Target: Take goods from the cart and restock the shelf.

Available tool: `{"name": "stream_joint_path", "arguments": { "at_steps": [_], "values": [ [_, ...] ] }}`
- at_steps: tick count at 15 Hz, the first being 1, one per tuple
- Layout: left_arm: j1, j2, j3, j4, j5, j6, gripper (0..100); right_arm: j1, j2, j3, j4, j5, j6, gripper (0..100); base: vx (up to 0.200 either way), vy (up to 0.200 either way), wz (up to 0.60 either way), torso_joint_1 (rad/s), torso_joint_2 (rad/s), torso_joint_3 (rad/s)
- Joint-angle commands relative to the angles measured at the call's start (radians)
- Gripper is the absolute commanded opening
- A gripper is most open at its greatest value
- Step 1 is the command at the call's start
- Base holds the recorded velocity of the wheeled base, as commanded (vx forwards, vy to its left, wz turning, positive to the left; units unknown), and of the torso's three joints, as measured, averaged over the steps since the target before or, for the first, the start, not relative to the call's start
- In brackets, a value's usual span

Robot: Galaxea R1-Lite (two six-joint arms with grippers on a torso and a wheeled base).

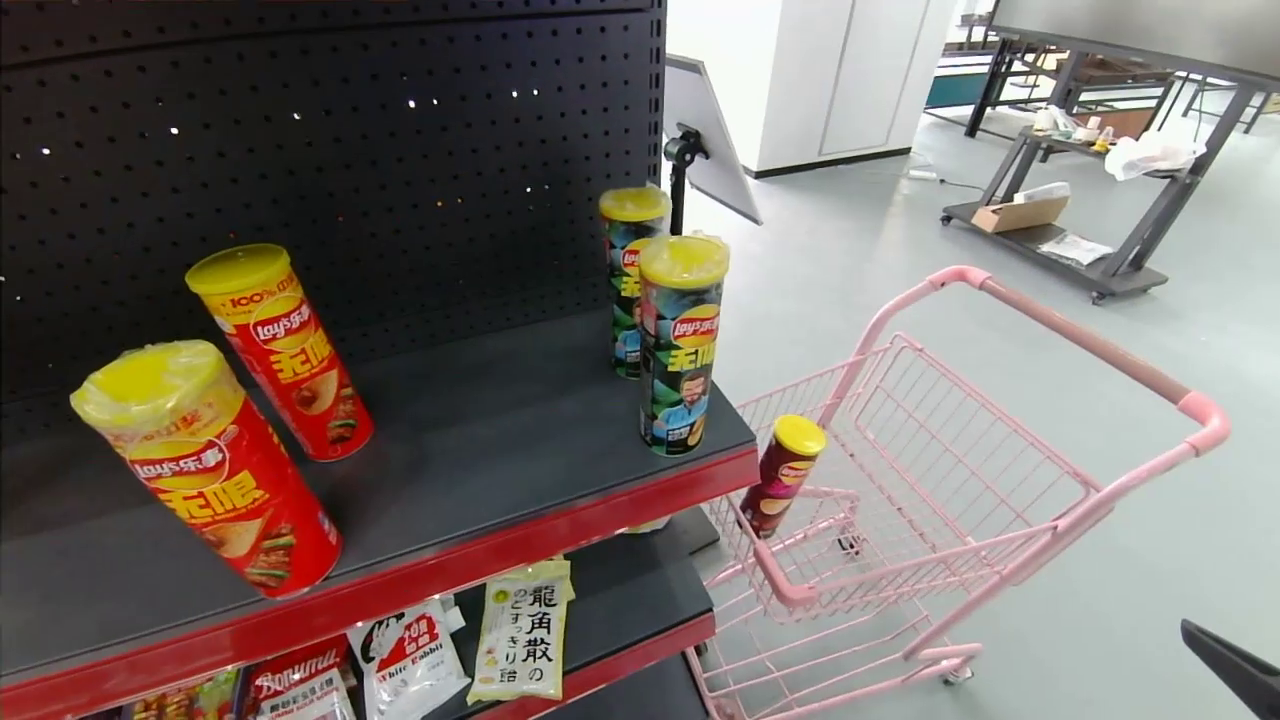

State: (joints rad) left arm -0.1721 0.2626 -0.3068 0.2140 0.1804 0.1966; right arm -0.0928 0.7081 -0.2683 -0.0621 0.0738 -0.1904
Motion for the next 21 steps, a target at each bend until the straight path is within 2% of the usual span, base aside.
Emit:
{"name": "stream_joint_path", "arguments": {
  "at_steps": [1,3,9,15,17,19,21],
  "values": [
    [-0.001,-0.029,0.002,0.001,0.001,0.000,100,0.001,0.011,0.003,-0.001,0.001,0.000,100,0.000,0.000,0.00,-0.149,0.32,0.188],
    [-0.001,-0.066,0.003,0.005,-0.016,0.000,100,0.002,0.044,0.001,-0.008,0.004,0.000,100,0.000,0.000,0.00,-0.141,0.33,0.181],
    [-0.001,-0.089,0.006,0.028,-0.018,-0.002,100,0.005,0.134,-0.012,-0.013,0.007,-0.001,100,0.000,0.000,0.00,-0.145,0.35,0.201],
    [-0.001,-0.088,0.003,0.027,-0.018,-0.002,100,0.079,0.268,-0.043,-0.108,0.007,0.003,100,0.000,0.000,0.00,-0.150,0.38,0.221],
    [-0.001,-0.085,0.002,0.027,-0.016,0.000,100,0.094,0.389,-0.065,-0.176,0.007,0.003,100,0.000,0.000,0.60,-0.168,0.47,0.283],
    [-0.001,-0.077,-0.003,0.027,-0.015,0.001,100,0.091,0.528,-0.065,-0.274,0.004,0.005,100,0.000,0.000,0.00,-0.151,0.41,0.244],
    [-0.001,-0.074,-0.002,0.027,-0.013,0.001,100,0.119,0.711,-0.091,-0.443,0.034,0.032,100,0.000,0.000,0.00,-0.046,0.14,0.080]
  ]
}}
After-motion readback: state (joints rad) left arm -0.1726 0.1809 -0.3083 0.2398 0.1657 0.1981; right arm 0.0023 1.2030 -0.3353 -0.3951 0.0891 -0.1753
